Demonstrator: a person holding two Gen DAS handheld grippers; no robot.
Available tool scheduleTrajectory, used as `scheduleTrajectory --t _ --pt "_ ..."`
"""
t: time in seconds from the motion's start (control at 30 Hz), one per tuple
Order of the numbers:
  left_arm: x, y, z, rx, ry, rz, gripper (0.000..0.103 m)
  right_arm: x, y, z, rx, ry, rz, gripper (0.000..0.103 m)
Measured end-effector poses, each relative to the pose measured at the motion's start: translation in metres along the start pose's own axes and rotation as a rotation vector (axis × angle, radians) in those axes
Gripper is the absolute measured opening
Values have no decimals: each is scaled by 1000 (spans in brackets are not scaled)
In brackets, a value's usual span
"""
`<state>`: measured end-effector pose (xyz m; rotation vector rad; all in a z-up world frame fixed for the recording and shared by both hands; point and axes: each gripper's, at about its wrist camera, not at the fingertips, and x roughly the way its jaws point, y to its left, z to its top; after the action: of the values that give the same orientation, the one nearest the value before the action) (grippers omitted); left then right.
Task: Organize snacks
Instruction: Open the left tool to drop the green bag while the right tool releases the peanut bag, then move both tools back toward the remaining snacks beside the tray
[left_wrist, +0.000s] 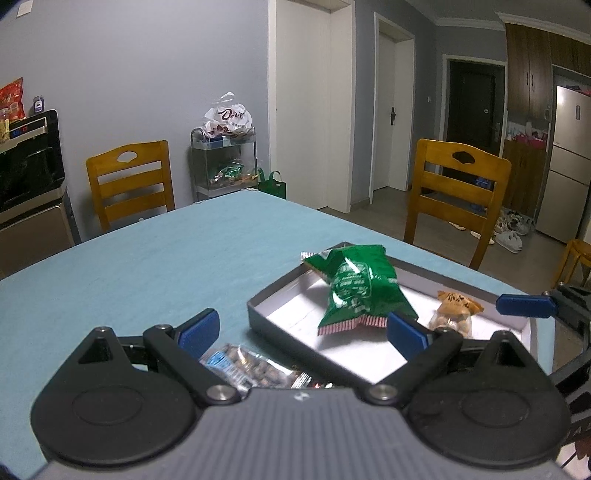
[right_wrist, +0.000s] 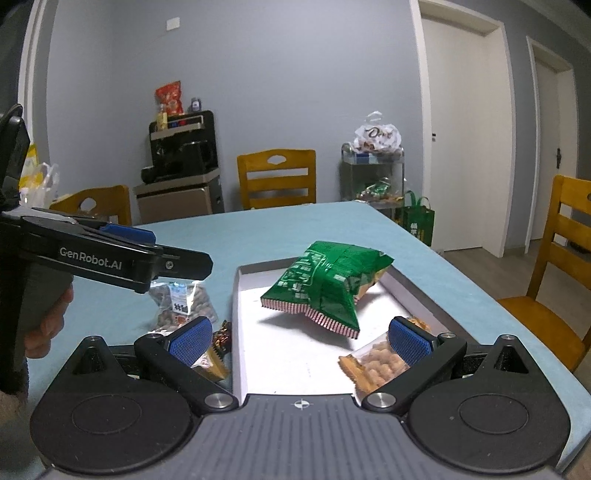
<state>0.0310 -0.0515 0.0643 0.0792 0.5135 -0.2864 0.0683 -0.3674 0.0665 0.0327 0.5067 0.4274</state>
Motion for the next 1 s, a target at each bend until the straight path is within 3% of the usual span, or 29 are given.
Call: scheduleTrajectory --t 0.23,0.73,1.0 --pt "-5 9 -14 13 3 -8 98 -4 8 -7 -25 19 -10 103" --pt "3 15 -41 -28 34 -70 98 -24 17 -21 -42 25 72 103" --pt "5 7 -48 1 45 -86 98 -31 19 -30 -64 24 122 103"
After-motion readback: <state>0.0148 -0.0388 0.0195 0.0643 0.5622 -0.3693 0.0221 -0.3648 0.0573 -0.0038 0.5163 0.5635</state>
